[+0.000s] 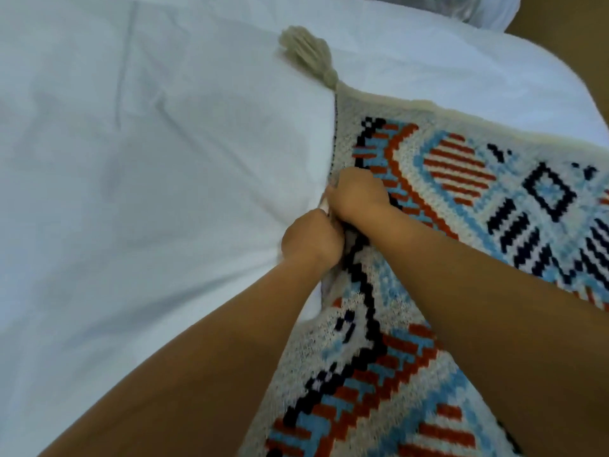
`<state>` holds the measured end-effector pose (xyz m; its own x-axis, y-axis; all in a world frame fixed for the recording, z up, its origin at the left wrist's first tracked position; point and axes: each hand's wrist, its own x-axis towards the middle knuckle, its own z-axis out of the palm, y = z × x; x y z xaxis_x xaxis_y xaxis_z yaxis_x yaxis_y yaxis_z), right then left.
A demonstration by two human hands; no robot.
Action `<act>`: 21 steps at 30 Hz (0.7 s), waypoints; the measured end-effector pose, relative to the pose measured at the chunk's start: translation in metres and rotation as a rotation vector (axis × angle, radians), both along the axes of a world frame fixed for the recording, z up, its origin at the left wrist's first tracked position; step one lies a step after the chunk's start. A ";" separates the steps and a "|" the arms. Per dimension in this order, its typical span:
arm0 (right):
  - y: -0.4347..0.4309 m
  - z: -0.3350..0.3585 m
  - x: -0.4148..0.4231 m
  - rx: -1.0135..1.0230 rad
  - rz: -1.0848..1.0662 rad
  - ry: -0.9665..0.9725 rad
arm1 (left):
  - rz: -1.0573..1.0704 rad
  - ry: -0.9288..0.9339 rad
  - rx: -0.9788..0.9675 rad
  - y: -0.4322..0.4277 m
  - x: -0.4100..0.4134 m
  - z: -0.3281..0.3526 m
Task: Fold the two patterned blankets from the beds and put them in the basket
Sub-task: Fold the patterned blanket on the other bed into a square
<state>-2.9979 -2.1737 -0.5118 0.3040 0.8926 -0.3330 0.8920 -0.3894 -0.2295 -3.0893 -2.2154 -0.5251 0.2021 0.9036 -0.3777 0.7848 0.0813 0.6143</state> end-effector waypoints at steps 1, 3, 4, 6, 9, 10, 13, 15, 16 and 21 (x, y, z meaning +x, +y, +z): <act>0.008 0.004 -0.001 -0.030 -0.014 -0.003 | 0.045 -0.056 -0.015 0.005 0.000 0.002; 0.027 0.016 -0.004 0.030 -0.115 0.090 | 0.178 -0.200 -0.021 0.026 -0.003 0.012; 0.040 0.025 -0.005 0.133 -0.170 0.152 | 0.240 -0.245 0.018 0.043 -0.007 0.018; 0.073 0.047 -0.014 0.369 -0.172 0.216 | 0.299 -0.267 0.157 0.080 -0.020 0.032; 0.102 0.041 -0.029 0.489 -0.152 0.334 | 0.248 -0.171 0.315 0.114 -0.044 0.025; 0.098 0.025 -0.034 0.445 -0.118 0.336 | 0.222 -0.116 0.311 0.115 -0.049 0.012; 0.065 -0.035 -0.050 0.515 0.132 0.223 | 0.197 -0.065 0.317 0.105 -0.054 -0.026; 0.057 -0.046 -0.053 0.620 0.184 0.195 | 0.198 -0.095 0.367 0.109 -0.051 -0.036; 0.061 -0.043 -0.053 0.641 0.184 0.201 | 0.199 -0.095 0.384 0.113 -0.050 -0.037; 0.058 -0.029 -0.048 0.570 0.162 0.393 | 0.203 -0.105 0.344 0.116 -0.050 -0.030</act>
<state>-3.0457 -2.1156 -0.5403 0.1054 0.9844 0.1411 0.7378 0.0177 -0.6748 -3.1391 -2.0997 -0.5550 0.0279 0.9990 -0.0336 0.7056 0.0041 0.7086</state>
